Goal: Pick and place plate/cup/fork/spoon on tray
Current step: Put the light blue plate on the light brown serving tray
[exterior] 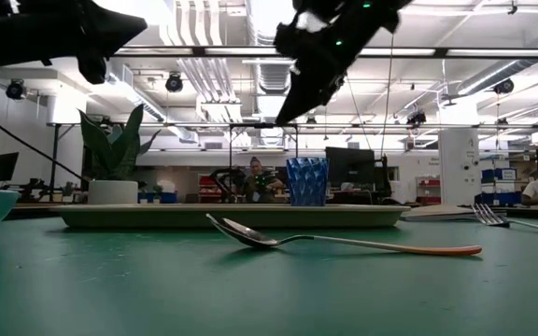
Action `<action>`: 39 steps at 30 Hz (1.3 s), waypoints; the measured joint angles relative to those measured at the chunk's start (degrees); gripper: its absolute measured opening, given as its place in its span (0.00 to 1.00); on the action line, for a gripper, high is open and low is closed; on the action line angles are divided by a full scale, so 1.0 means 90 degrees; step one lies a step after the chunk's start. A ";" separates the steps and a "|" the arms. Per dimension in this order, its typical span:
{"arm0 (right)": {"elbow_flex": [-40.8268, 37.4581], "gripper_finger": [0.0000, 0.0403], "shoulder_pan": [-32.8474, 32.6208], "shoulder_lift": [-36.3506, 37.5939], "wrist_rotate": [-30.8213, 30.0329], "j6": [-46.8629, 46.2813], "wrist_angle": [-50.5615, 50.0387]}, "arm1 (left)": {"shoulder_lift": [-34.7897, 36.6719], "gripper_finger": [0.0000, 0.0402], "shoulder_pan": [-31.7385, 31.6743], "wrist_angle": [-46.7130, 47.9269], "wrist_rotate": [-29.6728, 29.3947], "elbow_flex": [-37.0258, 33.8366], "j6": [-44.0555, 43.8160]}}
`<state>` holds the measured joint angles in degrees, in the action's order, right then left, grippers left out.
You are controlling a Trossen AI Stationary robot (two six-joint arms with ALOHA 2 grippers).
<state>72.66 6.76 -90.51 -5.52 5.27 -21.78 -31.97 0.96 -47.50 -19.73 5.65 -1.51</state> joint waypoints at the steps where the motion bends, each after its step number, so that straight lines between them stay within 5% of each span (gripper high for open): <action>1: -0.0309 0.02 -0.0100 0.0161 0.0000 0.0051 0.0463 | -0.0137 0.03 0.0008 0.0000 0.0017 0.0045 -0.0086; 6: -0.1709 0.02 -0.0465 0.0900 0.0001 0.0418 0.2584 | -0.0806 0.03 0.0068 0.0003 0.0277 0.0397 -0.0299; 12: -0.2842 0.02 -0.0716 0.1693 -0.0001 0.0782 0.3867 | -0.1488 0.03 0.0350 -0.0018 0.0505 0.0933 -0.0300; 22: -0.3630 0.02 -0.0753 0.3128 0.0007 0.1265 0.4194 | -0.2547 0.03 0.1105 0.0881 0.0503 0.2074 -0.1061; 32: -0.4243 0.02 -0.0753 0.4105 0.0461 0.1487 0.4690 | -0.3693 0.03 0.1829 0.3337 0.0010 0.3528 -0.2872; 39: -0.4394 0.02 -0.0753 0.4545 0.0473 0.1551 0.4660 | -0.4466 0.02 0.2239 0.6606 0.0068 0.5085 -0.5253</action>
<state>33.12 -0.01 -49.61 -1.26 19.23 20.16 -72.16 21.12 11.96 -19.11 51.41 -48.78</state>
